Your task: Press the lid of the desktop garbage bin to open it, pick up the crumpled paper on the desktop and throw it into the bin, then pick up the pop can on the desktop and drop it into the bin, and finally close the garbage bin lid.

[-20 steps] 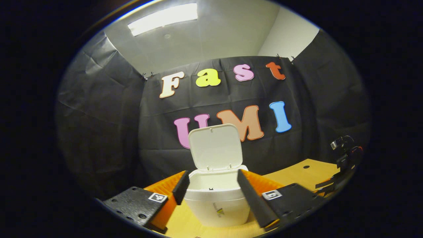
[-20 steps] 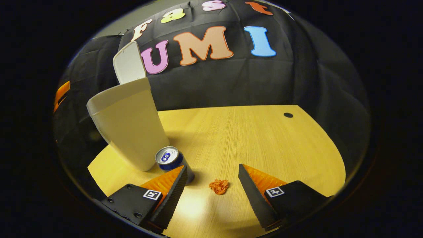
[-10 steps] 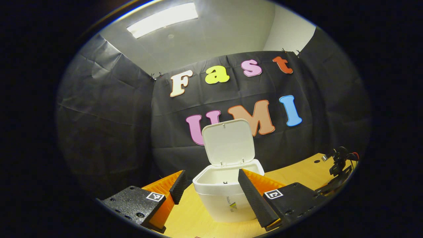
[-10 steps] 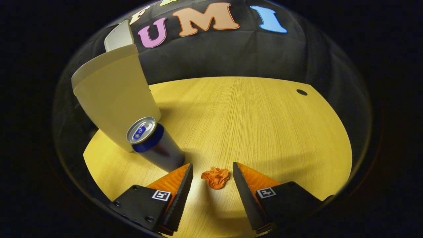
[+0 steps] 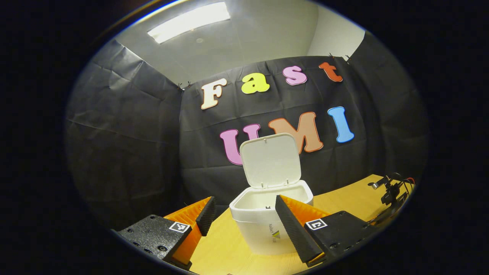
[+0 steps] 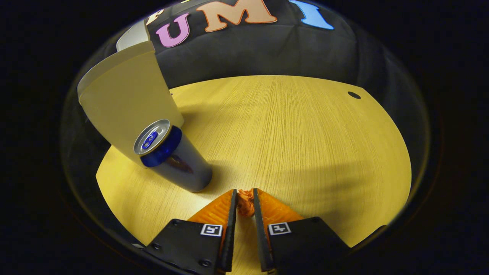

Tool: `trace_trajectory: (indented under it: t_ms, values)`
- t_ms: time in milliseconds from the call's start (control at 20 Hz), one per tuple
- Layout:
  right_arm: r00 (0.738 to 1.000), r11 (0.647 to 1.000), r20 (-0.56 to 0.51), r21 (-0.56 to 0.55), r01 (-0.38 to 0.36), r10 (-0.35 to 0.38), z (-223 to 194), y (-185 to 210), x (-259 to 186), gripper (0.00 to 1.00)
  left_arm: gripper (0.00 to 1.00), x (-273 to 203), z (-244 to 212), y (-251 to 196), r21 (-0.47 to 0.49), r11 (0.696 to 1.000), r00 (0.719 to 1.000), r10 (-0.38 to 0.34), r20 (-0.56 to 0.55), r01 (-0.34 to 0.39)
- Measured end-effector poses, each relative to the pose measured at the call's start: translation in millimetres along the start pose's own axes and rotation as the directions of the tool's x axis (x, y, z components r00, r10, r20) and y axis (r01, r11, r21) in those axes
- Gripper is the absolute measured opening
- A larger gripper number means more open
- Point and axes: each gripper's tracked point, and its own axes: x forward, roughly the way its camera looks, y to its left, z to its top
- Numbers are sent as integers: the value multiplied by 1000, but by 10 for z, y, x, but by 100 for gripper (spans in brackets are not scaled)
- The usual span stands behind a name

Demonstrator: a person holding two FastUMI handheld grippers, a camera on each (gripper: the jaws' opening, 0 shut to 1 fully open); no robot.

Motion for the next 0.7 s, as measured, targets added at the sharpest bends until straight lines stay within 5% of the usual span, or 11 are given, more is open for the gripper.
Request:
trace_trajectory:
  t_ms: [350, 700]
  values:
    - [999, 999, -22, -4, -36, 36, -7, -14, -23, 11, 94, 50, -31, -39, -16, 1000, 1000, -14, 4, 14]
    - [994, 1000, 106, -12, 5, -4, 412, -110, -531, 11, 93, 79, -32, -6, -22, 1000, 1000, -19, 15, 19]
